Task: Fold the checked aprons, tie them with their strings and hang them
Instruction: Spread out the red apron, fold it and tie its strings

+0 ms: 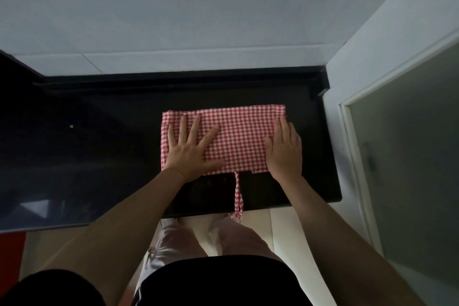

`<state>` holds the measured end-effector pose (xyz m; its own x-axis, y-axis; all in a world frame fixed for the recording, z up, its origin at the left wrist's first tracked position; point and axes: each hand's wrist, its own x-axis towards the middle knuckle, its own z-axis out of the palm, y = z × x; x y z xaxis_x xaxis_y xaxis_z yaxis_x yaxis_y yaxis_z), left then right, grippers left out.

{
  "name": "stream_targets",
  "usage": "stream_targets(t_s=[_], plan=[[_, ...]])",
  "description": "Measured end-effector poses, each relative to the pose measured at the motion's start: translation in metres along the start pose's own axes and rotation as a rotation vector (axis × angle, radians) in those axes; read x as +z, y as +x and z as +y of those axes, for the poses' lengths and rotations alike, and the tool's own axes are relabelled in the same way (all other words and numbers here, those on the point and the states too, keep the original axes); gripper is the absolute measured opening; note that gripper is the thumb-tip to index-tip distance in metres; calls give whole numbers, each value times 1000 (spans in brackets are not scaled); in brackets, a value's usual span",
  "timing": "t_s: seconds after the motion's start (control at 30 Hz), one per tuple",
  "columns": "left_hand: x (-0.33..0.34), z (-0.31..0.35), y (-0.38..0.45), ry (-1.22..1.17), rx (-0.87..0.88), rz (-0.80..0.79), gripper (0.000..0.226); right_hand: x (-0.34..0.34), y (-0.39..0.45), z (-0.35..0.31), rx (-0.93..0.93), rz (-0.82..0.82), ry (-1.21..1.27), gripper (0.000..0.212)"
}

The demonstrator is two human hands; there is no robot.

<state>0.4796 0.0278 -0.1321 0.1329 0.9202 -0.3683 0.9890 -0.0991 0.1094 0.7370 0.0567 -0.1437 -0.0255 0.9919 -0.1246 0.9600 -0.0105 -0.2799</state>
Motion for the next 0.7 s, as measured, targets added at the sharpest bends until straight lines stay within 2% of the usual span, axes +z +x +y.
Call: stream_targets(t_s=[0.1, 0.2, 0.3, 0.4, 0.5, 0.6, 0.7], plan=[[-9, 1, 1, 38, 2, -101, 107, -19, 1, -17, 256, 41, 99, 70], [-24, 11, 7, 64, -26, -173, 117, -43, 15, -25, 564, -174, 357, 68], [-40, 22, 15, 77, 31, -153, 123, -65, 31, -19, 712, -406, 594, 58], [-53, 36, 21, 85, 193, -146, 115, -79, 38, -12, 692, -529, 681, 47], [-55, 51, 29, 4, 146, -174, 108, -89, 34, -11, 603, -527, 753, 48], [-47, 59, 33, 83, 105, -201, 132, -102, 30, -25, 543, -526, 798, 46], [-43, 65, 36, 105, 83, -185, 142, -110, 25, -50, 422, -504, 855, 35]])
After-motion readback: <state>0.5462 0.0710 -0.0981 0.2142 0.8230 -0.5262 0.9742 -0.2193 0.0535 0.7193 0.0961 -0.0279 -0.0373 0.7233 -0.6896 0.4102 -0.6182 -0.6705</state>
